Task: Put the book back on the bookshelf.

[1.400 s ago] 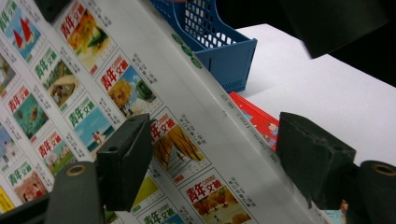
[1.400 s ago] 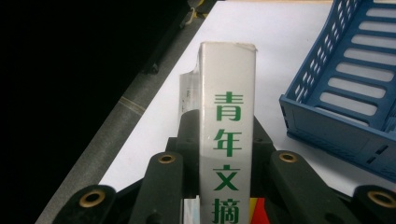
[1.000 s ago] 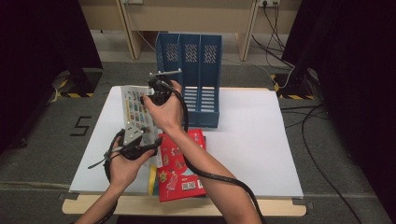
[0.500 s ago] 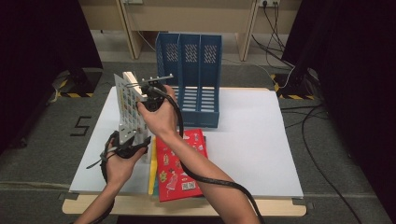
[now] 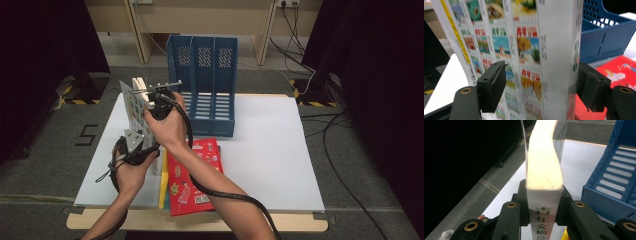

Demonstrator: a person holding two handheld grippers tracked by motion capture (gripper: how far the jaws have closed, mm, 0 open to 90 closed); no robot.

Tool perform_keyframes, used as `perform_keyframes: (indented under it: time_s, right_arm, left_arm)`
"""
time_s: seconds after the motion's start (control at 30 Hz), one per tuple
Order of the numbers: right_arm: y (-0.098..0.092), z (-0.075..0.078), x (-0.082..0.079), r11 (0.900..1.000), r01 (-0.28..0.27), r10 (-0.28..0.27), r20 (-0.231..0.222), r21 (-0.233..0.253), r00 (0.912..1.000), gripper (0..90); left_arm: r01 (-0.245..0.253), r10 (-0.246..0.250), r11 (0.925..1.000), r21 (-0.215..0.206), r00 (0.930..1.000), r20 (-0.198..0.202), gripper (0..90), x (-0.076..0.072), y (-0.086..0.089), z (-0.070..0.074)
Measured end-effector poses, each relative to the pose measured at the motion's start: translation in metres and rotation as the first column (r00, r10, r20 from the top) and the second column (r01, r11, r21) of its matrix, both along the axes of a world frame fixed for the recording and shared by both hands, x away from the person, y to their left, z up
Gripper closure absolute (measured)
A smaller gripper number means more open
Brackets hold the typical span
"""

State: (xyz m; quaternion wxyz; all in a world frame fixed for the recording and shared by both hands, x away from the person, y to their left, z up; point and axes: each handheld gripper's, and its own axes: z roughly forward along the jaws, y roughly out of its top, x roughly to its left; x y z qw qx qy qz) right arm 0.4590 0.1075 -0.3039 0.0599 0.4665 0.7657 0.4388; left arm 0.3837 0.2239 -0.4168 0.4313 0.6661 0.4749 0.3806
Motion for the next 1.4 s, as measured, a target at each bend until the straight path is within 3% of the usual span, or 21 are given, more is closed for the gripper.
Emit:
perform_keyframes:
  time_s: [0.47, 0.6, 0.73, 0.77, 0.83, 0.87, 0.97, 1.03, 1.1, 1.2, 1.27, 1.33, 1.4]
  right_arm:
    - [0.008, 0.002, -0.005, 1.000, -0.017, 0.017, -0.017, 0.014, 0.9997, 68.4]
    - [0.013, 0.005, -0.009, 0.999, -0.035, 0.035, -0.007, 0.006, 0.9994, 65.5]
    - [0.021, 0.012, -0.017, 0.998, -0.071, 0.070, 0.014, 0.000, 0.9974, 62.2]
    - [0.023, 0.014, -0.019, 0.997, -0.076, 0.077, 0.022, -0.009, 0.9968, 61.3]
    - [0.028, 0.016, -0.021, 0.995, -0.101, 0.102, 0.028, -0.017, 0.9944, 57.2]
    - [0.030, 0.016, -0.022, 0.993, -0.120, 0.120, 0.030, -0.005, 0.9923, 56.6]
    - [0.031, 0.019, -0.025, 0.986, -0.167, 0.166, 0.047, 0.019, 0.9850, 57.5]
    - [0.030, 0.023, -0.028, 0.975, -0.220, 0.218, 0.060, 0.039, 0.9742, 53.5]
    - [0.025, 0.025, -0.028, 0.969, -0.237, 0.233, 0.057, 0.068, 0.9707, 52.2]
    - [0.007, 0.026, -0.026, 0.978, -0.208, 0.204, 0.124, 0.025, 0.9711, 48.1]
    - [-0.008, 0.024, -0.022, 0.981, -0.196, 0.193, 0.134, 0.007, 0.9721, 45.3]
    - [-0.025, 0.021, -0.016, 0.985, -0.171, 0.172, 0.128, -0.015, 0.9768, 45.6]
    - [-0.044, 0.015, -0.011, 0.988, -0.151, 0.153, 0.078, -0.029, 0.9852, 50.1]
  left_arm:
    - [-0.026, 0.027, 0.9985, 0.048, 0.9994, -0.023, 34.0, 0.009, -0.001, -0.011]
    - [-0.049, 0.051, 0.9978, 0.044, 0.9978, -0.042, 41.9, 0.005, 0.000, -0.011]
    - [-0.081, 0.081, 0.9967, -0.002, 0.9943, -0.070, 52.1, 0.002, 0.004, -0.011]
    - [-0.090, 0.091, 0.9959, 0.005, 0.9932, -0.073, 54.9, 0.000, 0.005, -0.011]
    - [-0.107, 0.109, 0.9940, 0.025, 0.9911, -0.077, 64.3, -0.003, 0.009, -0.010]
    - [-0.103, 0.102, 0.9947, -0.002, 0.9913, -0.083, 69.0, -0.003, 0.013, -0.009]
    - [-0.097, 0.093, 0.9942, -0.047, 0.9913, -0.094, 70.7, -0.004, 0.024, -0.008]
    - [-0.089, 0.083, 0.9946, -0.055, 0.9924, -0.090, 71.2, -0.006, 0.029, -0.007]
    - [-0.081, 0.075, 0.9949, -0.061, 0.9936, -0.084, 71.9, -0.009, 0.033, -0.006]
    - [-0.073, 0.068, 0.9948, -0.070, 0.9954, -0.068, 72.5, -0.015, 0.041, -0.007]
    - [-0.069, 0.064, 0.9953, -0.069, 0.9960, -0.061, 72.6, -0.020, 0.046, -0.007]
    - [-0.068, 0.064, 0.9951, -0.072, 0.9965, -0.053, 72.8, -0.024, 0.052, -0.008]
    - [-0.072, 0.069, 0.9947, -0.073, 0.9966, -0.045, 72.9, -0.029, 0.058, -0.010]
